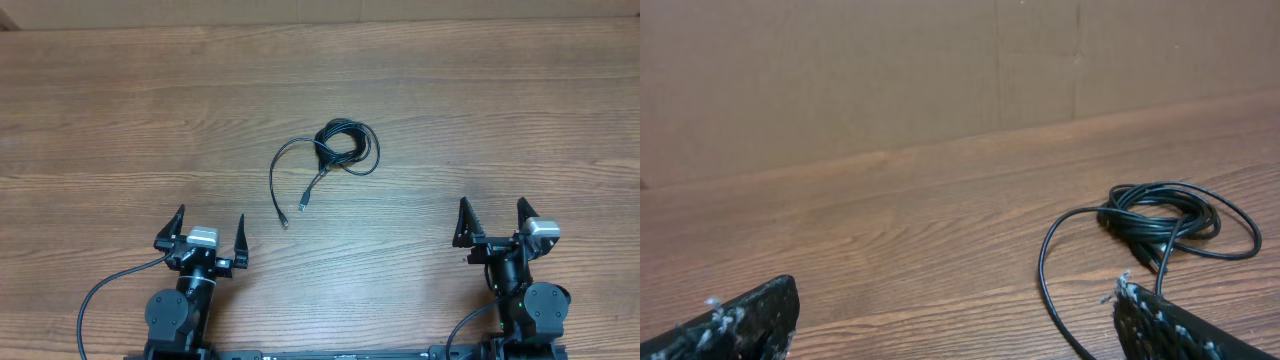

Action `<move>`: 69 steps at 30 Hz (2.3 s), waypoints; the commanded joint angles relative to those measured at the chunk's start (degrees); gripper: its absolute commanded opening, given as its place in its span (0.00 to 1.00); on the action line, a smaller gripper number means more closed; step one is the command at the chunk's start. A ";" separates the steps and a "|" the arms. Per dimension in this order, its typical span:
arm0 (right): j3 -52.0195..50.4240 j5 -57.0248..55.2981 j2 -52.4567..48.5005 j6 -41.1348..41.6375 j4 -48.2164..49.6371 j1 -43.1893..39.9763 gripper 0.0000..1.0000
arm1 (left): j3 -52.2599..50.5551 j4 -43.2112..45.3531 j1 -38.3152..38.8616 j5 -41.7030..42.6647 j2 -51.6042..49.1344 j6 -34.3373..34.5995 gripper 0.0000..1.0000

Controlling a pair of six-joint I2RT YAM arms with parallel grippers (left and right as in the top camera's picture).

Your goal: Untangle cables

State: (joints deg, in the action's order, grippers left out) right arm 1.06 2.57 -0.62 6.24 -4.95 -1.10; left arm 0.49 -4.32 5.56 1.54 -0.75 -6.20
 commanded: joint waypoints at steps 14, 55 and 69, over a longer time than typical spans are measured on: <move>-0.61 0.07 0.46 0.37 0.35 -0.09 1.00 | -0.22 0.04 -0.28 1.03 -0.35 -0.20 0.99; -0.61 0.07 0.46 0.37 0.33 -0.09 1.00 | -0.22 0.04 -0.28 1.03 -0.35 -0.20 1.00; -0.57 0.11 0.46 0.42 0.37 -0.09 1.00 | -0.17 0.09 -0.28 1.07 -0.35 2.73 0.99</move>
State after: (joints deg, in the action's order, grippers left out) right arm 1.06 2.57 -0.62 6.26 -4.93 -1.10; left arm 0.49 -4.32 5.56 1.54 -0.82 -5.87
